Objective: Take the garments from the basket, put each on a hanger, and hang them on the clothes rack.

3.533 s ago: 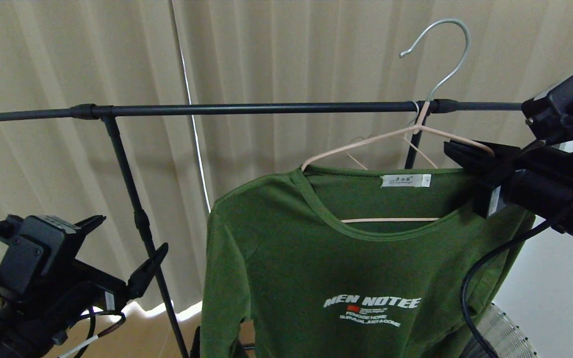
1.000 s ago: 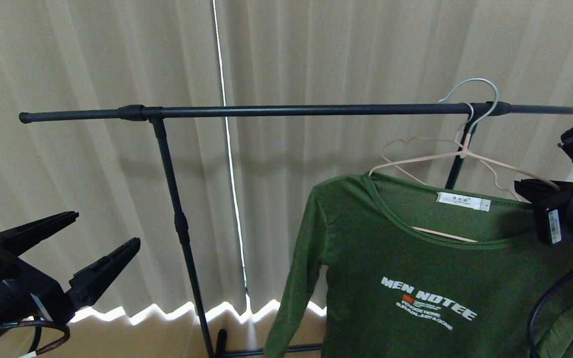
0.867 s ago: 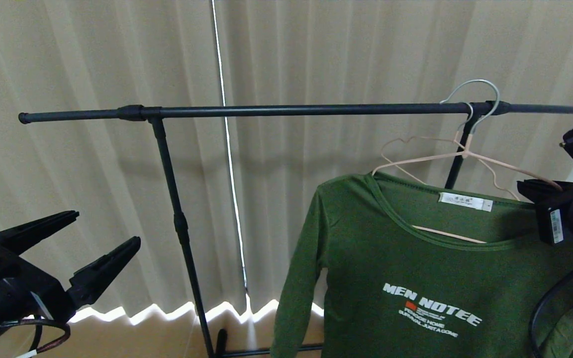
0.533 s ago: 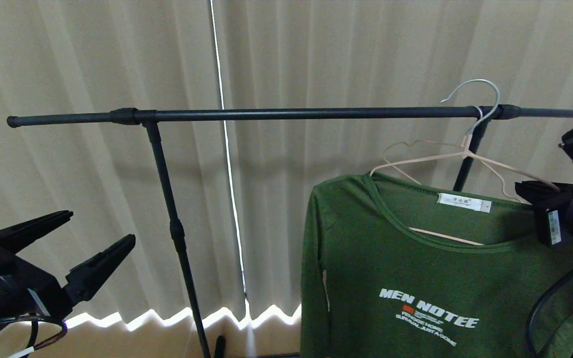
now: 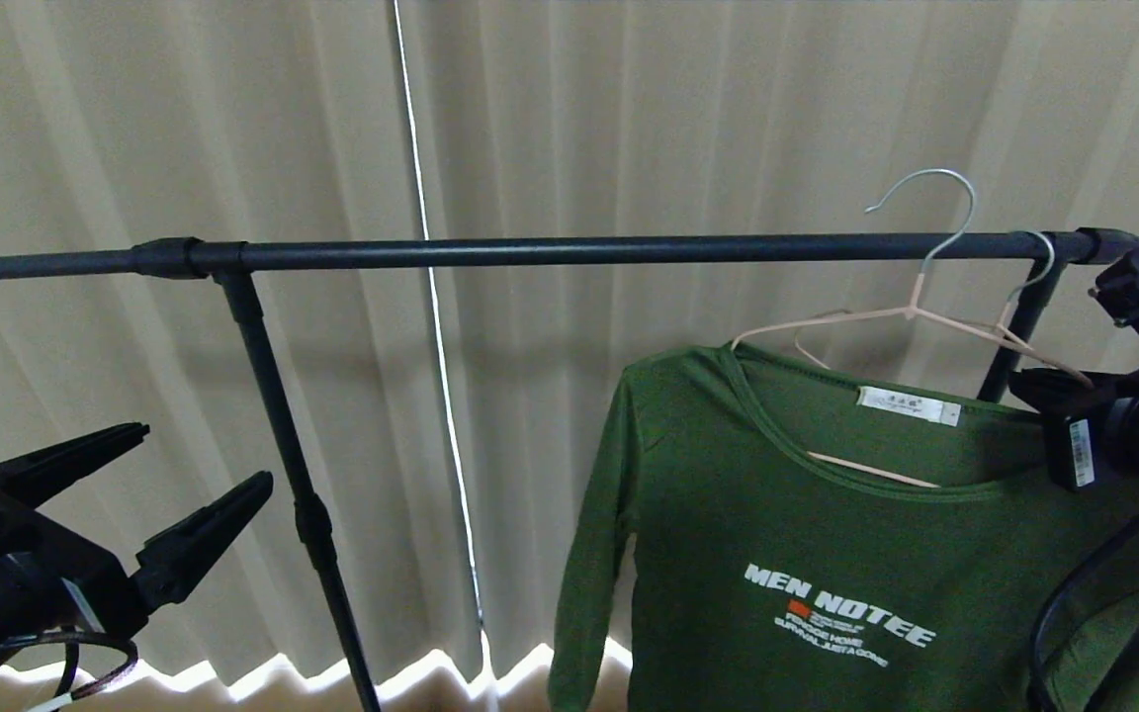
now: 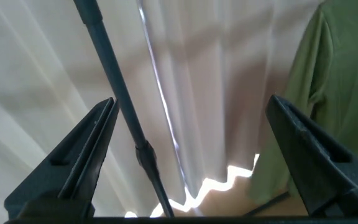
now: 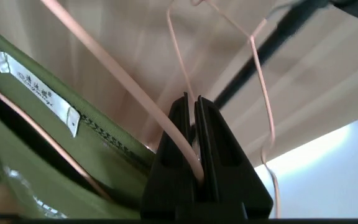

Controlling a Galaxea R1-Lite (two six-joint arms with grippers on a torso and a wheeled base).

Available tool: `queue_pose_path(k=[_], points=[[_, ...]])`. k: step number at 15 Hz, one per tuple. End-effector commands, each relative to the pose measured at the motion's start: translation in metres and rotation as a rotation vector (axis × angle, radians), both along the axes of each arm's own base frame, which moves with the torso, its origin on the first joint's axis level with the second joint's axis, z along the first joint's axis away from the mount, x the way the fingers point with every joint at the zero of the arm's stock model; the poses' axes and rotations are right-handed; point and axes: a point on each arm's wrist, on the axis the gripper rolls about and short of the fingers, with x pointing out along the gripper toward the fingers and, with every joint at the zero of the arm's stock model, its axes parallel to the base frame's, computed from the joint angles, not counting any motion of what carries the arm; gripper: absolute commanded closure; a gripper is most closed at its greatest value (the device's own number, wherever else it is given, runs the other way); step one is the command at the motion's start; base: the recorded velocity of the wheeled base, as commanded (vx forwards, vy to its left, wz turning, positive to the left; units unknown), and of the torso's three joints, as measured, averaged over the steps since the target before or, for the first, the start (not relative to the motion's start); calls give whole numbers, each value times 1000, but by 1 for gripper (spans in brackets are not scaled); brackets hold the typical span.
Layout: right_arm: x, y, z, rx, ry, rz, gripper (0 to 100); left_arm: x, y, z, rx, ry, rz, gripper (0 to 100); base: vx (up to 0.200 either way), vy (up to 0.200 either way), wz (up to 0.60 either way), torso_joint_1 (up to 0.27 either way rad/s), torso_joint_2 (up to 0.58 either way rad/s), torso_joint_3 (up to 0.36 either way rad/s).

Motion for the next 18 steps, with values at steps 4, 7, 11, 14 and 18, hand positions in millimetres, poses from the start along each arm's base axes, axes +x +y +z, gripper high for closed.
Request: queue_pose_path(k=[4,7,11,14,18], points=[[26,11,-8,17,48,5,100,-1,0,-1,1,0,0,0,0,0,0,0,0,0],[50,18,-10,3,66,-17,100,-1,0,-1,1,0,0,0,0,0,0,0,0,0],[71,33,-16,-34,86,-53,100,-1,0,-1,1,0,0,0,0,0,0,0,0,0],[82,44,-25,-63,106,-68,100,-1,0,-1,1,2,0,0,0,0,0,0,0,0],[83,56,-30,-74,119,-37,100,-1,0,-2,2,5,-2,0,0,0,0,0,0,0]])
